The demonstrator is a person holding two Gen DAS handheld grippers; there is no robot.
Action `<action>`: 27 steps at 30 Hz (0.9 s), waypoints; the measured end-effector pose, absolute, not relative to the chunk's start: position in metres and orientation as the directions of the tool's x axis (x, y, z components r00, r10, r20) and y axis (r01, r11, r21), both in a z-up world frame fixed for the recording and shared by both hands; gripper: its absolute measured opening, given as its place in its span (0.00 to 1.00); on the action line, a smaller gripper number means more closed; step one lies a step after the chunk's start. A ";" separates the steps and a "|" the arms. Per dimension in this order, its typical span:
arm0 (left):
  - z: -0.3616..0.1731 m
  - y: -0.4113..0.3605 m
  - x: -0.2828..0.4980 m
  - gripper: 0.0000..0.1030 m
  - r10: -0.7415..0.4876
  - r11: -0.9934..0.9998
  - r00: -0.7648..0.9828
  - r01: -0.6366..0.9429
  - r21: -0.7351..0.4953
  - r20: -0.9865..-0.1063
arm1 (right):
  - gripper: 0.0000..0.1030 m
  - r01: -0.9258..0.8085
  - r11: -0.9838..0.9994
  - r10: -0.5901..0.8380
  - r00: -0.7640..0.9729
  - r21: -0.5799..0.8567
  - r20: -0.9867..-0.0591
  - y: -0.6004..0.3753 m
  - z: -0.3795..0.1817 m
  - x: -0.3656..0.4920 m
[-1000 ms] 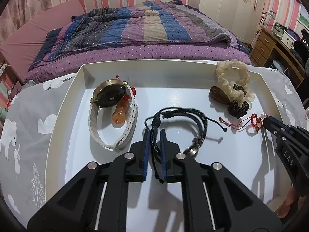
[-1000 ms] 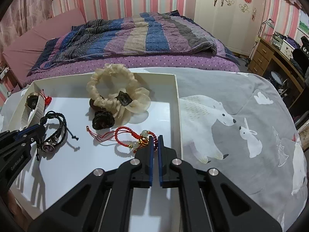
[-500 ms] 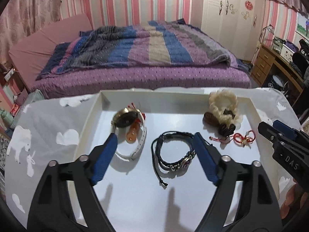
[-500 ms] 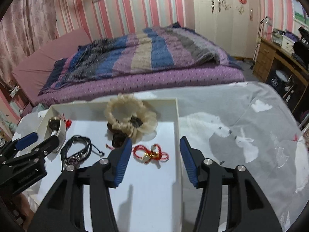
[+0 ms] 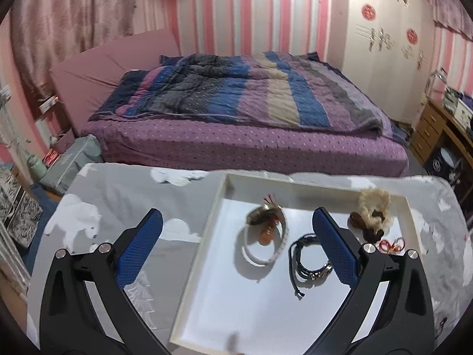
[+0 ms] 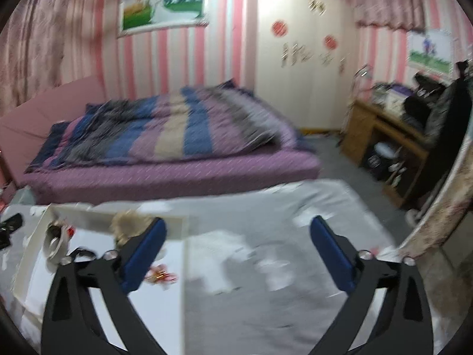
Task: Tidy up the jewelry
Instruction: 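Open both tools in the tray and move them back over the bed, then grasp the black charm keychain with right tool while left tool grasps jade pendant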
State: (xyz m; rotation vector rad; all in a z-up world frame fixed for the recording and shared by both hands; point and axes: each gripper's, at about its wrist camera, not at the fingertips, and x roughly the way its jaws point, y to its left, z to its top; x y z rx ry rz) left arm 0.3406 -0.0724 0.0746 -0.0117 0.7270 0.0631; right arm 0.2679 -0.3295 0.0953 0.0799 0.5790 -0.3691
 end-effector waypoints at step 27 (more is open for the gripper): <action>0.093 -0.081 0.145 0.97 -0.076 0.992 0.703 0.123 0.016 -0.708 | 0.98 0.311 0.926 -0.378 0.750 -0.215 -0.543 -0.302 0.126 0.098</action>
